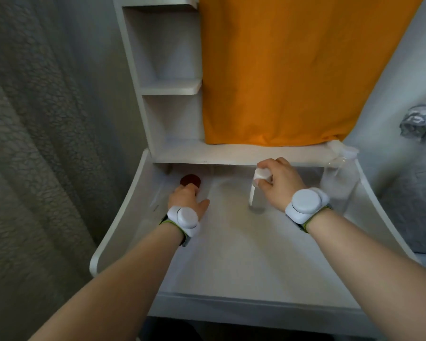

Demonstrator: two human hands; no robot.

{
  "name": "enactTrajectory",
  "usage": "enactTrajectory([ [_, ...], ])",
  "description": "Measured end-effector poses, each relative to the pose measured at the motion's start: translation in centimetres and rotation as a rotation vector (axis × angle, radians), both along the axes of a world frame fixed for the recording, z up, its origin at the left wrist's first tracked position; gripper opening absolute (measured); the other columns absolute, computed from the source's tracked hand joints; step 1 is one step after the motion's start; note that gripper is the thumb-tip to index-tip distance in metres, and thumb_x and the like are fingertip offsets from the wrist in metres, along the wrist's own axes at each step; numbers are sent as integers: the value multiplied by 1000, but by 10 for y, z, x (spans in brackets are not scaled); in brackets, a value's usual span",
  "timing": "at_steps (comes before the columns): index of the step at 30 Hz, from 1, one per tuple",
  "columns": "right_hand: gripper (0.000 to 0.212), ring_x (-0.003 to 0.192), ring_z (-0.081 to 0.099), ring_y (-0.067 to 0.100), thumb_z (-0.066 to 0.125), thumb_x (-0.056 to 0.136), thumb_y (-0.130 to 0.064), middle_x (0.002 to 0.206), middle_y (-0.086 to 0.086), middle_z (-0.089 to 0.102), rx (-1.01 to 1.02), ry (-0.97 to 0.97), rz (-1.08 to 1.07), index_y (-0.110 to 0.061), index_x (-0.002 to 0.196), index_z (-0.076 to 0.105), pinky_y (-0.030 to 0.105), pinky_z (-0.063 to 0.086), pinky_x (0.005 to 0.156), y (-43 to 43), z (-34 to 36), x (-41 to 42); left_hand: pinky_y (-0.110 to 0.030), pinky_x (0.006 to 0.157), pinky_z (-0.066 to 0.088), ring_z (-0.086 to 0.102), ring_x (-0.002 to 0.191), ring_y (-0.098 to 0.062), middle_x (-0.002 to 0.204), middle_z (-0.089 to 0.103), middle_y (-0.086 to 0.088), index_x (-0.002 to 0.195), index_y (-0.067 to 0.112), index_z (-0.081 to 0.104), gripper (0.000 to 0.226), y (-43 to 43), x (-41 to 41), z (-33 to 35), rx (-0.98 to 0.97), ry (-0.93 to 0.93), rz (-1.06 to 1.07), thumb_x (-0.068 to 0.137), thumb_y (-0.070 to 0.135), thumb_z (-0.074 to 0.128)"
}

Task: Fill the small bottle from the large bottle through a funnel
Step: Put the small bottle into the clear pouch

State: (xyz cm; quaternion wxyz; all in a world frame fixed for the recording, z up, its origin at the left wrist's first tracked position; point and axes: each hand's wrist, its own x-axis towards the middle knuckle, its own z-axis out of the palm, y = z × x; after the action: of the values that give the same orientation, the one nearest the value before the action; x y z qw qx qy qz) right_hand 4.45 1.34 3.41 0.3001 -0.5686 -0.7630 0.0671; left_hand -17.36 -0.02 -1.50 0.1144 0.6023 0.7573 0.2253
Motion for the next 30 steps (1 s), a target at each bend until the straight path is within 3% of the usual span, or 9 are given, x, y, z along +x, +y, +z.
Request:
enactTrajectory([
  [6, 36, 96, 57, 31, 59, 86, -20, 123, 8, 49, -6, 35, 73, -17, 121, 53, 33, 45, 79, -9, -5, -35, -31, 85, 45, 55, 106, -28, 120, 54, -10, 115, 11, 54, 53, -7, -5, -8, -95, 52, -50, 78, 48, 66],
  [9, 37, 94, 58, 31, 60, 86, -23, 122, 8, 49, 3, 46, 96, -16, 121, 53, 35, 47, 78, -10, -7, -45, -32, 87, 46, 54, 105, -29, 121, 52, -12, 111, 10, 56, 39, -9, -5, -10, -81, 80, -59, 82, 35, 64],
  [13, 39, 93, 57, 29, 61, 86, -26, 121, 7, 49, 14, 65, 113, -16, 122, 53, 33, 46, 76, -13, -11, -50, -31, 65, 42, 58, 84, -31, 97, 62, -14, 93, 4, 59, 19, -12, -8, -4, -52, 115, -40, 86, 21, 52],
  [16, 44, 105, 53, 29, 61, 85, -27, 125, 7, 48, 17, 46, 105, -17, 126, 50, 36, 46, 84, -18, -10, -50, -31, 63, 40, 60, 83, -33, 93, 65, -16, 90, 3, 60, 19, -19, -14, 0, -9, 133, -11, 89, 16, 47],
  [18, 45, 113, 46, 30, 62, 84, -25, 126, 9, 47, 134, 0, 95, -17, 127, 51, 37, 43, 90, -26, -7, -50, -32, 64, 43, 59, 82, -32, 93, 65, -15, 90, 4, 61, 18, -25, -20, 2, 74, 88, -8, 91, 16, 47],
  [22, 31, 101, 52, 30, 61, 84, -15, 112, 11, 55, 361, 25, 168, -13, 114, 60, 37, 46, 81, -49, 0, -63, -26, 61, 37, 55, 75, -26, 84, 63, -7, 81, 14, 59, 9, -42, -31, 6, 281, -74, 24, 87, 18, 56],
  [27, 40, 97, 59, 29, 55, 88, -17, 106, 11, 64, 87, -7, 374, -18, 128, 52, 35, 43, 80, -60, -10, -100, -14, 54, 32, 50, 64, -8, 71, 56, 8, 78, 18, 57, 11, -75, -37, 5, 443, -195, -8, 83, 20, 66],
  [30, 28, 94, 63, 31, 55, 88, -15, 100, 11, 70, 46, -17, 408, -15, 115, 61, 34, 46, 80, -62, -15, -115, -6, 57, 40, 55, 64, 0, 70, 57, 12, 80, 18, 61, 9, -95, -41, 6, 521, -250, -35, 80, 21, 70],
])
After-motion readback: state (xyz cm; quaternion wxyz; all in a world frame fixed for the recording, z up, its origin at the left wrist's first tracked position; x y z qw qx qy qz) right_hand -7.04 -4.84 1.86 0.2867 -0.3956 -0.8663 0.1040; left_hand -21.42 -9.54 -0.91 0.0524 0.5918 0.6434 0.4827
